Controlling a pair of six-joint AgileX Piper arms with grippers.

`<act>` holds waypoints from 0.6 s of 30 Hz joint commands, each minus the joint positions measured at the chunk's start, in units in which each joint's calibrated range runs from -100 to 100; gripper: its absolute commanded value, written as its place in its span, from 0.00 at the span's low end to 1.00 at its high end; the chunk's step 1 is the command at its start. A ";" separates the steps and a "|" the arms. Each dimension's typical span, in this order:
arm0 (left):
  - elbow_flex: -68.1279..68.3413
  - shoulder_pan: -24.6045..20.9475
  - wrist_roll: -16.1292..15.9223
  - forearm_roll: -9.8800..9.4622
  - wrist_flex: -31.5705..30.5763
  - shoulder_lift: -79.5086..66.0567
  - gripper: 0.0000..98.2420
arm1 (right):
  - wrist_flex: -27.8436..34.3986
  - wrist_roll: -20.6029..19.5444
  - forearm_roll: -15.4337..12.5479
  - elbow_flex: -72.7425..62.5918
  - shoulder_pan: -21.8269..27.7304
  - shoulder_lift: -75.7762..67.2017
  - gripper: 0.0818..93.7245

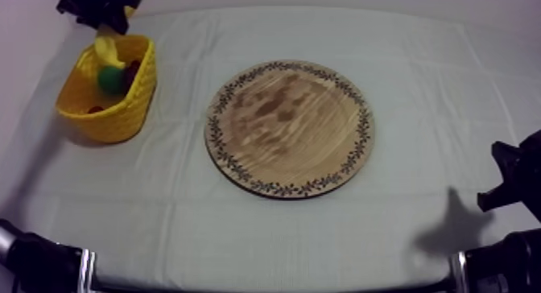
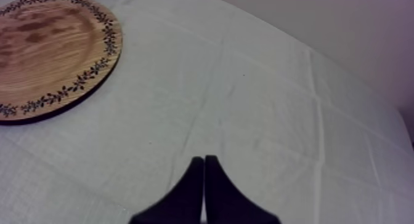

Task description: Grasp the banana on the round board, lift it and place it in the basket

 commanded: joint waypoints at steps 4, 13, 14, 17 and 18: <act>0.75 -4.19 -0.75 -0.62 0.12 -0.86 0.19 | 0.00 0.00 0.00 0.01 0.02 0.00 0.00; 3.74 -6.97 -1.43 -1.22 -1.63 -0.65 0.19 | 0.00 0.00 0.00 0.01 0.02 0.00 0.00; 4.26 -7.11 -1.42 -1.14 -2.35 -0.25 0.19 | 0.00 0.00 0.00 0.01 0.02 0.00 0.00; 5.96 -7.33 -1.80 -0.77 -4.92 1.37 0.21 | 0.00 0.00 0.00 0.01 0.02 0.00 0.00; 6.49 -7.36 -1.98 -0.61 -5.79 2.04 0.22 | 0.00 0.00 0.00 0.01 0.02 0.00 0.00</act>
